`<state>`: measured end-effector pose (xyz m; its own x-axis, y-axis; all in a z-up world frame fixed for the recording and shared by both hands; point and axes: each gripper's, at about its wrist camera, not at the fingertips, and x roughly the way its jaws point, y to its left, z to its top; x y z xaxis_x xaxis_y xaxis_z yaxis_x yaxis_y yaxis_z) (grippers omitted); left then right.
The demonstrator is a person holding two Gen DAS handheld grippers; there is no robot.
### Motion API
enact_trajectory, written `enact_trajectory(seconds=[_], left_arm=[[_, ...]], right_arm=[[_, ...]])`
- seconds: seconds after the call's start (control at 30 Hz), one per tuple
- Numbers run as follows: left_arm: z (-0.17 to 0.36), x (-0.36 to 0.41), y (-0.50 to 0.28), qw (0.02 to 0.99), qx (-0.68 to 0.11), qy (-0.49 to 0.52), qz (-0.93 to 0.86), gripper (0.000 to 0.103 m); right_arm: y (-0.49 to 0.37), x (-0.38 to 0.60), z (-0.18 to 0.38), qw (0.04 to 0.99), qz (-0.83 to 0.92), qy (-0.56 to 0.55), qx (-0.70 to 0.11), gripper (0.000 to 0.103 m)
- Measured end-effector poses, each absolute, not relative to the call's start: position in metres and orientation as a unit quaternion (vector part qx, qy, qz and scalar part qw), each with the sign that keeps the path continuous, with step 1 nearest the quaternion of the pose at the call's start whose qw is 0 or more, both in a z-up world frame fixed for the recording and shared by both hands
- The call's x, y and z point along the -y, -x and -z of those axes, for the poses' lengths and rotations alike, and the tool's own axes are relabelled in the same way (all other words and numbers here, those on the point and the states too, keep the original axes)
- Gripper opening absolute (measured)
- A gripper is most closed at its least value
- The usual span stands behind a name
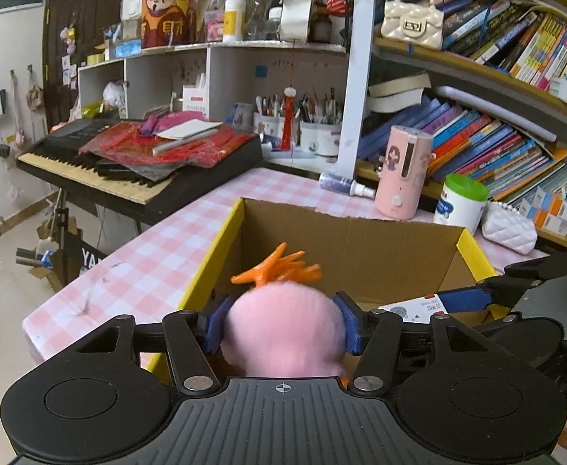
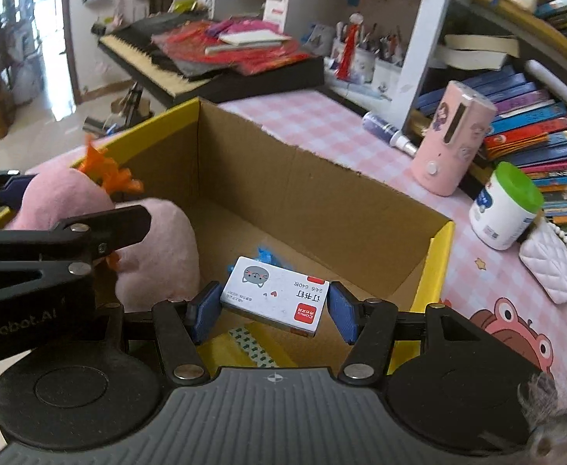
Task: Organize objects
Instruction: 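Lower the card box into the yellow box with the right tool while the left tool lowers the chick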
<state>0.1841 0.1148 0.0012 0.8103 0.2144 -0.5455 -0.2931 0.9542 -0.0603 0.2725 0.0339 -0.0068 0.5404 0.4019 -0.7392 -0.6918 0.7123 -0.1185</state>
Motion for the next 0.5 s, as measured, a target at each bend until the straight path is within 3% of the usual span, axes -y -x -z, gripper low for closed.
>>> enact_trajectory(seconds=[0.13, 0.5], left_arm=[[0.003, -0.113, -0.193, 0.945, -0.291, 0.068, -0.132, 0.048], [0.000, -0.108, -0.196, 0.950, -0.275, 0.069, -0.131, 0.050]], right_arm=[[-0.276, -0.041, 0.011, 0.835, -0.337, 0.230, -0.369, 0.057], [-0.277, -0.048, 0.015, 0.817, -0.351, 0.253, -0.381, 0.058]])
